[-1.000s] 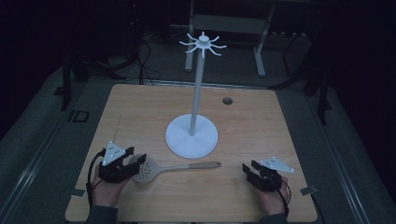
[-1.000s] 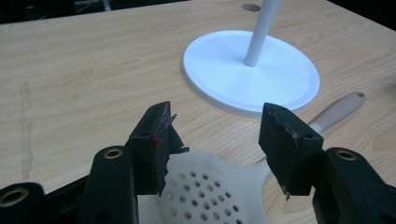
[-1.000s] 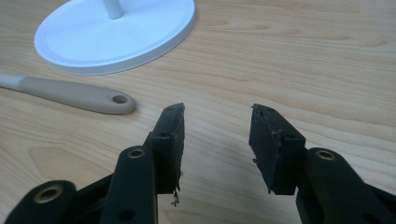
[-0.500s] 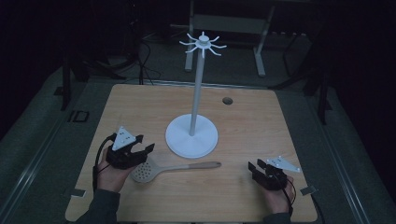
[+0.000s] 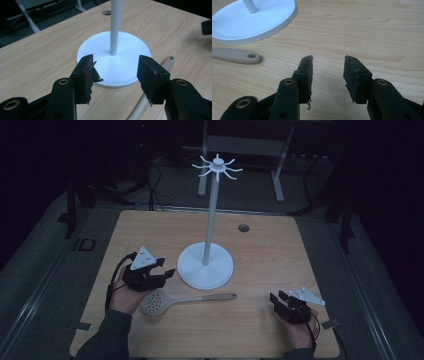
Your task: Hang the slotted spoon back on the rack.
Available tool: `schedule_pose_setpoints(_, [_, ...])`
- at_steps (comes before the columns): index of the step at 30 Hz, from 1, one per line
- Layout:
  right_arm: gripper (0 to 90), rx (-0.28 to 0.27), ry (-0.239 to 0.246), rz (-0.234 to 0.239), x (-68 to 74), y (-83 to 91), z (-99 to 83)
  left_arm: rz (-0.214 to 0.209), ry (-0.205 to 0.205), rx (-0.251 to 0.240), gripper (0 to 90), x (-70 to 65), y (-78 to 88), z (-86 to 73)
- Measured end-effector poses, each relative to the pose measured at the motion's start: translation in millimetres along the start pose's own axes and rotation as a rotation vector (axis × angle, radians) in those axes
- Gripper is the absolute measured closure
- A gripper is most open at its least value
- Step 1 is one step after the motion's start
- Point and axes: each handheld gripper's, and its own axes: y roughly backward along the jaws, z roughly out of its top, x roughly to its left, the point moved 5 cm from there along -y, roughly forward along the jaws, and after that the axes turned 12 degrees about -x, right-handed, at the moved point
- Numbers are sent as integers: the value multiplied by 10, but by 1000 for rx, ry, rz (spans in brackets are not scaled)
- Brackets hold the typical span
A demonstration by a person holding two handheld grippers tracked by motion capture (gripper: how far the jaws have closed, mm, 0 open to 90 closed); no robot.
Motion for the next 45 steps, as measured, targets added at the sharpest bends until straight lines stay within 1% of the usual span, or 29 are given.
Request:
schedule_pose_setpoints(2, [587, -2, 1, 0, -1, 1, 1, -7, -6, 4, 476, -4, -21, 16])
schedule_pose_setpoints(3, [587, -2, 1, -1, -4, 1, 1, -25, -15, 12, 476, -19, -65, 48])
schedule_pose_setpoints(7, [593, -3, 1, -16, -35, 7, 0, -48, -39, 33, 478, -43, -140, 93])
schedule_pose_setpoints(9, [593, -5, -1, -20, -46, 12, 3, -60, -41, 40, 479, -55, -175, 109])
schedule_pose_setpoints(12, [591, -10, 4, -23, -63, 20, 6, -73, -53, 61, 480, -61, -220, 128])
schedule_pose_setpoints(16, [592, -10, 9, -28, -67, 18, 0, -100, -69, 83, 482, -87, -278, 148])
schedule_pose_setpoints(17, [592, -10, 9, -28, -67, 18, 0, -100, -69, 83, 483, -87, -278, 148])
schedule_pose_setpoints(18, [593, -9, 9, -30, -65, 17, -1, -111, -80, 94, 483, -104, -316, 160])
schedule_pose_setpoints(21, [593, -12, 10, -33, -67, 20, 1, -131, -90, 109, 498, -136, -368, 182])
schedule_pose_setpoints(24, [591, -17, 7, -34, -69, 26, 6, -146, -110, 133, 498, -177, -435, 195])
schedule_pose_setpoints(27, [586, -21, 9, -36, -69, 30, 8, -162, -140, 167, 498, -222, -508, 198])
schedule_pose_setpoints(32, [578, -23, 13, -38, -67, 36, 12, -195, -163, 203, 498, -288, -624, 200])
schedule_pose_setpoints(35, [577, -26, 19, -38, -64, 40, 19, -201, -167, 214, 500, -308, -656, 200])
schedule_pose_setpoints(39, [573, -26, 25, -39, -65, 39, 16, -231, -189, 252, 501, -359, -744, 189])
schedule_pose_setpoints(45, [572, -28, 23, -39, -70, 44, 18, -261, -214, 306, 513, -412, -839, 147])
